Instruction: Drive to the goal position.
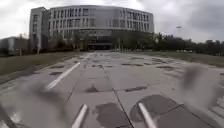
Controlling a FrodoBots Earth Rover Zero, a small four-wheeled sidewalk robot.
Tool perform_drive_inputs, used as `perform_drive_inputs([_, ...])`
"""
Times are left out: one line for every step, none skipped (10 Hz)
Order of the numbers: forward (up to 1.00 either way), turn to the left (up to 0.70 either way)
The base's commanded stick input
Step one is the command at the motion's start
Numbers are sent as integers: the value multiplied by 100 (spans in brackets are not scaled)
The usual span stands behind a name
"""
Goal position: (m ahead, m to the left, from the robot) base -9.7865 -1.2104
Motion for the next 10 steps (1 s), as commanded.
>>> perform_drive_inputs([100,0])
perform_drive_inputs([100,0])
perform_drive_inputs([100,0])
perform_drive_inputs([100,0])
perform_drive_inputs([100,0])
perform_drive_inputs([100,0])
perform_drive_inputs([100,0])
perform_drive_inputs([100,0])
perform_drive_inputs([100,0])
perform_drive_inputs([100,0])
